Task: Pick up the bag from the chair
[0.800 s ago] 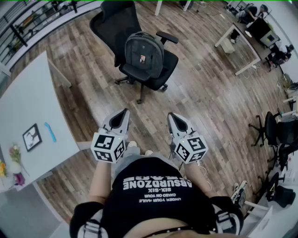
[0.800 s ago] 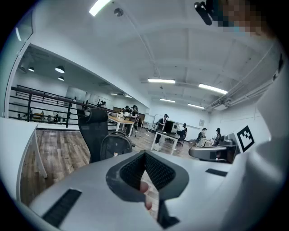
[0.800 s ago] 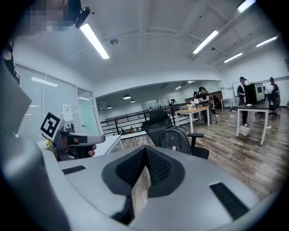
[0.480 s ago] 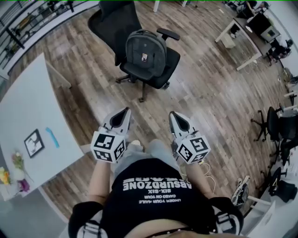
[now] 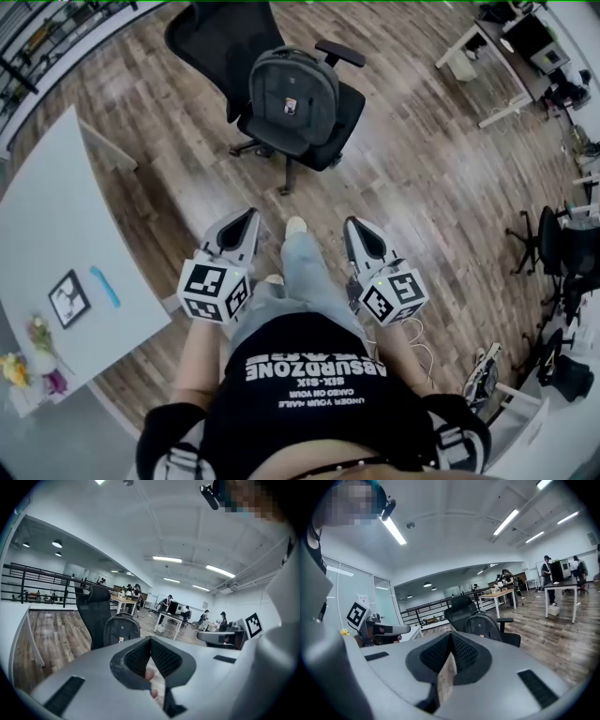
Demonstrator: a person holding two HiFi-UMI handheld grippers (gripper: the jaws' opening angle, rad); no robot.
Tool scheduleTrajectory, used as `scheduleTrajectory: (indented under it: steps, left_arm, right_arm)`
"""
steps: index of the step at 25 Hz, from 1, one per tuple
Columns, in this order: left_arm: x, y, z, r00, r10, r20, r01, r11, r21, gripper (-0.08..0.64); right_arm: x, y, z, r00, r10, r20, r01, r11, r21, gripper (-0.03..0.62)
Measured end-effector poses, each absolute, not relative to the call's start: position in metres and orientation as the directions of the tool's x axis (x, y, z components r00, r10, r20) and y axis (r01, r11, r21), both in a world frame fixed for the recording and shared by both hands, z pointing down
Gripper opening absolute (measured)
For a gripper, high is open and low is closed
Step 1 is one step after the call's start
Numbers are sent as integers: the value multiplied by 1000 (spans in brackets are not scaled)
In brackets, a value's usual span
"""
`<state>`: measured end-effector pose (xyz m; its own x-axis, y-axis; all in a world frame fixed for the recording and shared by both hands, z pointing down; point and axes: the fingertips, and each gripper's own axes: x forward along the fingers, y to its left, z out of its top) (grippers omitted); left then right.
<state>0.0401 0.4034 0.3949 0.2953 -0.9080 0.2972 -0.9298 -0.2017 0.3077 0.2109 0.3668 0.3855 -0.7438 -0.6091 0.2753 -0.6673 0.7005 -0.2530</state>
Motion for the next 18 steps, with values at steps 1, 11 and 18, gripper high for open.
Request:
scheduleTrajectory:
  steps: [1,11,18]
  left_arm:
    - [38,395,395,293,-908,299,-931,-201,305,17]
    - [14,284,382,273,-916,292,-941,-192,279,17]
    - [11,217,384,267,-910,317,-943,-180,279,17]
  right_arm:
    - [206,359,385,-755,-600,265,-655,709,-260,15]
    - [176,249,380,-794,-548,264,-605,754,-254,15]
    - [166,182,387,-780,-545,307,-619,744,-251,15]
